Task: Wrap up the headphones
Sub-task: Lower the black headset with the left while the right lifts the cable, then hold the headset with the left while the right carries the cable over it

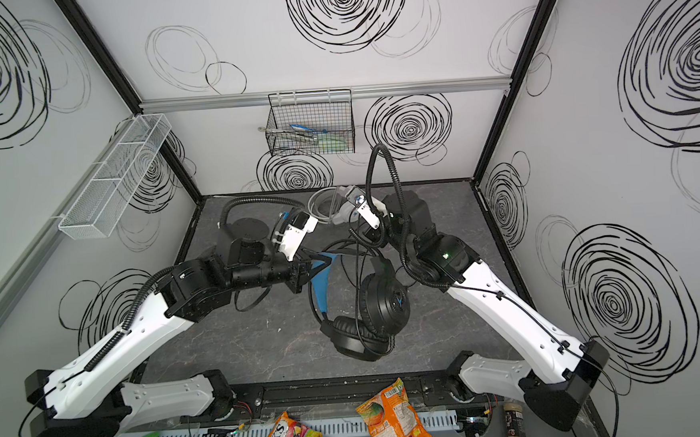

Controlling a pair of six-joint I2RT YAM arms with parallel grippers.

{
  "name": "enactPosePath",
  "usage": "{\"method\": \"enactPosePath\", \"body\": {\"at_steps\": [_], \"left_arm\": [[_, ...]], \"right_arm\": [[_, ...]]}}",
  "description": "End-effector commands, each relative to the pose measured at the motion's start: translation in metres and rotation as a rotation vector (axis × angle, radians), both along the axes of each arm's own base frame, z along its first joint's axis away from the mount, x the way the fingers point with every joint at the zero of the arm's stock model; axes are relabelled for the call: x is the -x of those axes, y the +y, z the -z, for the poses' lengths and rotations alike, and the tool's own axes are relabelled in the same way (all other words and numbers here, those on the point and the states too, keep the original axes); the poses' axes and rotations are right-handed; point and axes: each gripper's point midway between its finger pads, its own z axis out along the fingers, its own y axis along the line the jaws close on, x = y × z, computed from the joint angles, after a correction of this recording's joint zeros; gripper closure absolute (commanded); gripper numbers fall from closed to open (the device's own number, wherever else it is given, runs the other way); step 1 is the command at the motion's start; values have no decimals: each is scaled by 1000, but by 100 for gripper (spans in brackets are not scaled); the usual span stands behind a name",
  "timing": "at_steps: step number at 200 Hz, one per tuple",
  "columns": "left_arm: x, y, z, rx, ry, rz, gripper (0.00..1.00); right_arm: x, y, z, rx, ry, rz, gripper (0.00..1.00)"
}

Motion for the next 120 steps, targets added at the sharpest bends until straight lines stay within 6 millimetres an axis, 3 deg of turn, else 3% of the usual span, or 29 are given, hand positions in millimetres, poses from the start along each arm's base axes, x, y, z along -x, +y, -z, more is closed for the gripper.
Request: {"method": "enactPosePath", "body": {"at_steps": [1, 51, 87, 120], "left_arm": [[6, -1, -90, 275, -114, 26, 100], [1, 8, -115, 345, -133, 2, 100], [-3, 7, -121, 342, -145, -6, 100], [-2, 7, -130, 358, -156, -1, 100]], "right_arm": [[3, -1, -18, -75, -22, -19, 95], [28, -5, -64, -293, -112, -150, 83], [25, -7, -69, -350, -108, -153, 84], [20, -4, -60, -356, -74, -151, 84]]}}
